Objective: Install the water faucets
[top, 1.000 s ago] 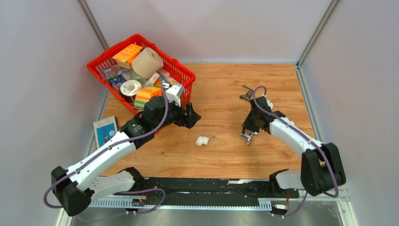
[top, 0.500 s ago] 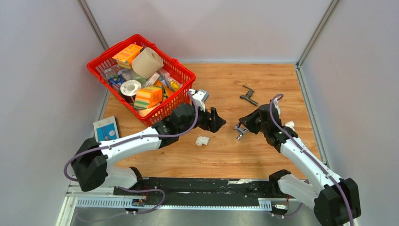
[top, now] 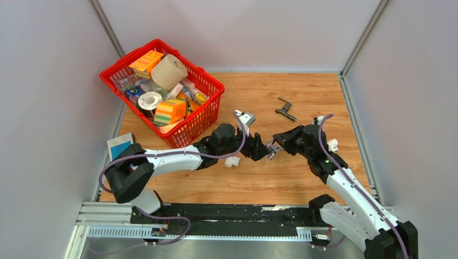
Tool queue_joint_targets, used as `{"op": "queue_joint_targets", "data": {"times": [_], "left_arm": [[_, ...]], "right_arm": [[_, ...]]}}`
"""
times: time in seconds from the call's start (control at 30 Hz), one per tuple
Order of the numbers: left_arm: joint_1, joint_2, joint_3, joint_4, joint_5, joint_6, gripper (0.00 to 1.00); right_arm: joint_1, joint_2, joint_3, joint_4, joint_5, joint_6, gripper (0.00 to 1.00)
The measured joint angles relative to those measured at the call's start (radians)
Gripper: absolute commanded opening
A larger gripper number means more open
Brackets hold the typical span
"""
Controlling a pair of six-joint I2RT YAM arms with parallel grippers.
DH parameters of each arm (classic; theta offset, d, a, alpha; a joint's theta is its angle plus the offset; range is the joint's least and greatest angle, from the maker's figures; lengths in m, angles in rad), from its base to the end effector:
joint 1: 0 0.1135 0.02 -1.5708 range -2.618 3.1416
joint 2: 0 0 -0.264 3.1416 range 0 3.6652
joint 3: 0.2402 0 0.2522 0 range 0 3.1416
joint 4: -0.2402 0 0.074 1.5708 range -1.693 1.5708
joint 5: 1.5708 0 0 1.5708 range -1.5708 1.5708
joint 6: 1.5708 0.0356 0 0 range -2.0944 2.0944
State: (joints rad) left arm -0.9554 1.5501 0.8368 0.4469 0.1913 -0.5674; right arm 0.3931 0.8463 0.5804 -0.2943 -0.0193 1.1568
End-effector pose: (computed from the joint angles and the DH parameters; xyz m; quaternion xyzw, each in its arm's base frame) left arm 0.1931 -0.2849 0.2338 0.2094 0.7651 -0.4718 0.3850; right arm 0.1752 0.0734 0.2465 0.3217 0.8137 0.3447 0.3399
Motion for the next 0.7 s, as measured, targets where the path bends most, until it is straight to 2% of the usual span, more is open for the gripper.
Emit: {"op": "queue_joint_targets", "data": {"times": [0.17,0.33,0.43,0.5,0.53,0.67,0.7], "left_arm": [[-0.024,0.016,0.005,0.031,0.033,0.006,0.77],[-0.027,0.095,0.038,0.044,0.037,0.006,0.70],[-0.026,0.123,0.045,0.045,0.036,0.005,0.45],[-0.026,0.127,0.047,0.045,0.038,0.005,0.42],[-0.026,0.127,0.050,0.049,0.039,0.008,0.33],[-0.026,0.127,0.055,0.053,0.039,0.014,0.13],[-0.026,0.127,0.055,0.053,0.040,0.013,0.13]], "right_arm": [[0.015,-0.012,-0.011,0.001,-0.002,0.021,0.00],[0.023,-0.013,-0.011,0.001,-0.002,0.031,0.00],[0.026,-0.012,-0.011,0.001,-0.002,0.038,0.00],[0.031,-0.012,-0.011,0.001,-0.001,0.040,0.00],[0.032,-0.012,-0.011,0.002,0.000,0.042,0.00],[0.033,-0.011,-0.011,0.009,0.010,0.047,0.00],[0.033,-0.011,-0.011,0.010,0.012,0.047,0.00]]}}
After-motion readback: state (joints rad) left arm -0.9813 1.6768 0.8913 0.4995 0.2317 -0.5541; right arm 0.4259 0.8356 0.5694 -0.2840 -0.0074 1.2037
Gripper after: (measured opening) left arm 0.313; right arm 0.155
